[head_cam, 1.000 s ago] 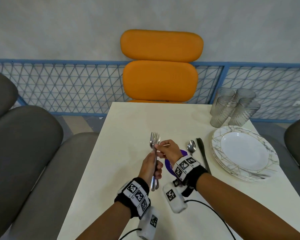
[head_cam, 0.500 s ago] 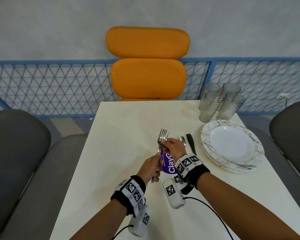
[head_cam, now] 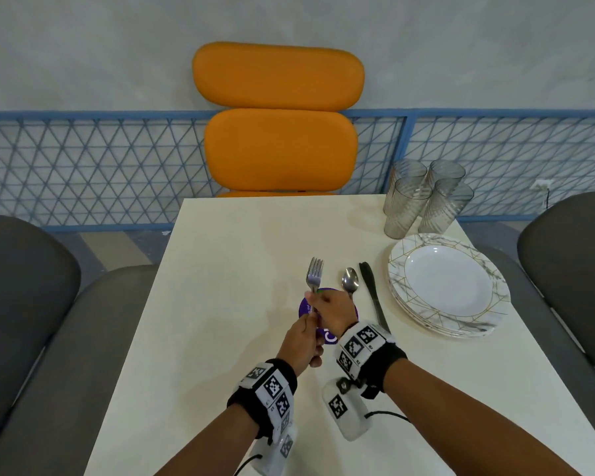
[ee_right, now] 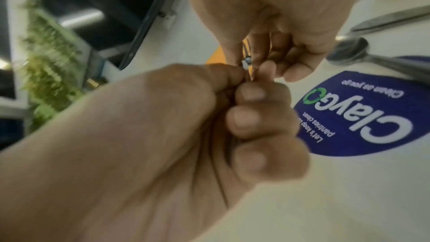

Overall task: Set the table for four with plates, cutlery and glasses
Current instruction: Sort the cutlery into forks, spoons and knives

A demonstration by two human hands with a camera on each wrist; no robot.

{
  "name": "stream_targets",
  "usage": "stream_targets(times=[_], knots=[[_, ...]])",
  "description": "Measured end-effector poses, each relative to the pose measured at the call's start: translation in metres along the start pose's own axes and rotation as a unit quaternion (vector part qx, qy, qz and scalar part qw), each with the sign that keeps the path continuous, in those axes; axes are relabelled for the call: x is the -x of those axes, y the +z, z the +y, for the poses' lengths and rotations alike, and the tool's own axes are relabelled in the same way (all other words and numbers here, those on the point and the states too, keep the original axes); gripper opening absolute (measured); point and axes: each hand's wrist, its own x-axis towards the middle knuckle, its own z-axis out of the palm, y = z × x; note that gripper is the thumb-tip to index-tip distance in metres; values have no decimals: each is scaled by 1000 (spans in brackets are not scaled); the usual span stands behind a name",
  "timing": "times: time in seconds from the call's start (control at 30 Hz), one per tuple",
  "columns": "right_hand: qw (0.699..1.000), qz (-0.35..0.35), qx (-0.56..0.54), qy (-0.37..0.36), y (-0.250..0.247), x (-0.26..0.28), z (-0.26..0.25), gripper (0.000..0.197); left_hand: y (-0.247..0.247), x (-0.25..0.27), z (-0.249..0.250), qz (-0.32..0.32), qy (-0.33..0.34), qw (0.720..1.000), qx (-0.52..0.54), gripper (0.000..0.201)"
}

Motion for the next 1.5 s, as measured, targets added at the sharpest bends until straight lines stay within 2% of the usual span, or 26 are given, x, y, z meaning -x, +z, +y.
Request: stream_targets(times=[0.17,0.27,0.4,0.47,0.53,0.63,0.7,0.77,0.8,0.93,1.03,1.07,1.13,1.23,1.4,1.5], knots=[[989,27,143,0,-6,-1,8,41,11,-10,-7,8,-10,1000,-24,34],[984,32,170,34,-9,-11,9,41,16,-17,-8,-14,-10,997,-73,26],[979,44,183,76,-8,-28,8,17,7,-26,-5,-29,6,983,-180,16],[975,53,192,97,-9,-38,8,16,0,-29,-7,-27,3,977,-211,13],[969,61,214,111,-9,-48,11,17,-12,-34,-15,-25,-9,979,-200,27],[954,46,273,115,-4,-54,15,15,-30,-32,-19,-9,-17,982,-190,35],[950,34,291,105,-2,-54,18,24,-43,-30,-21,17,-28,982,-184,43],[949,32,299,90,-1,-54,21,28,-56,-28,-21,53,-38,986,-151,64],[950,36,297,88,-1,-53,23,30,-61,-27,-19,67,-41,989,-128,67],[954,58,284,72,1,-48,33,38,-74,-21,-15,101,-14,992,-70,42],[948,54,309,60,6,-43,38,34,-72,-14,-10,93,4,995,-35,5],[946,53,315,59,6,-42,38,32,-72,-14,-12,97,4,995,-31,16],[943,51,321,67,4,-42,36,29,-72,-13,-15,96,9,995,-29,23],[941,49,325,80,1,-43,32,25,-72,-12,-17,97,19,994,-36,14],[940,45,329,80,1,-43,32,25,-72,-11,-19,96,20,994,-38,22],[943,45,321,78,-1,-42,32,28,-69,-12,-22,93,16,994,-52,14]])
